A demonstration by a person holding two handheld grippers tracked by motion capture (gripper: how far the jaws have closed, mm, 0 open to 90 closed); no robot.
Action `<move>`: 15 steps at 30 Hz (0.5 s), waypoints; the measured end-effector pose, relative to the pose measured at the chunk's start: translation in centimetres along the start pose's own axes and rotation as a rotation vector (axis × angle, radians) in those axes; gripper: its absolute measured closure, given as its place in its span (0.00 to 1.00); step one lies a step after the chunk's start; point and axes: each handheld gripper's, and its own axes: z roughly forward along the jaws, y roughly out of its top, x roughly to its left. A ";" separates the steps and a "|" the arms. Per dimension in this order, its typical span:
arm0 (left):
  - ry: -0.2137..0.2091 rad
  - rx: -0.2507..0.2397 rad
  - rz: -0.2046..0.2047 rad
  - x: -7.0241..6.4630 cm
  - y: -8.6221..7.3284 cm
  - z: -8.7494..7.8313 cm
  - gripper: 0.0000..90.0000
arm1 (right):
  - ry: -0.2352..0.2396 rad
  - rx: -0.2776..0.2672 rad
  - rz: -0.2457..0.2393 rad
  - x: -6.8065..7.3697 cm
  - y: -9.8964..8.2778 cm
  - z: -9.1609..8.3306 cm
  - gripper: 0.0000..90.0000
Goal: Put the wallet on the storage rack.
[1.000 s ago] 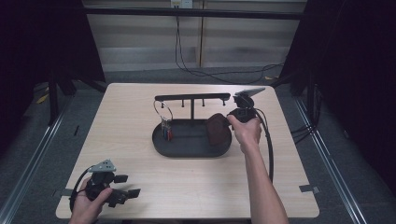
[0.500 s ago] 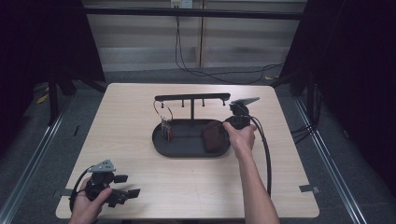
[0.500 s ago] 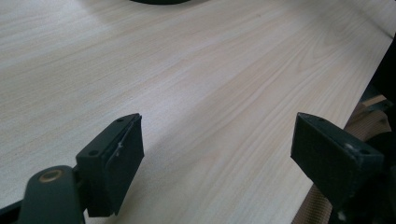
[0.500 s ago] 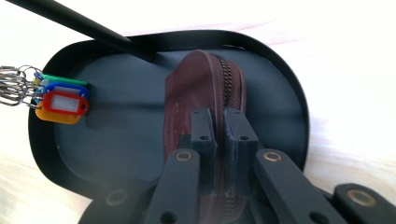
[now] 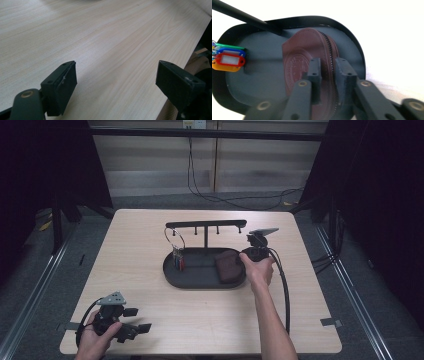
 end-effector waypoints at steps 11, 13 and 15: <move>0.005 -0.005 0.001 0.0 0.1 0.0 0.19 | 0.017 -0.035 -0.033 0.1 0.0 -1.7 0.43; 0.007 -0.008 0.000 0.0 0.0 0.0 0.19 | 0.030 -0.039 -0.036 0.1 0.0 -2.0 0.41; 0.009 -0.009 0.000 0.1 0.0 -0.1 0.19 | 0.035 -0.046 -0.051 -0.1 -0.3 -2.5 0.34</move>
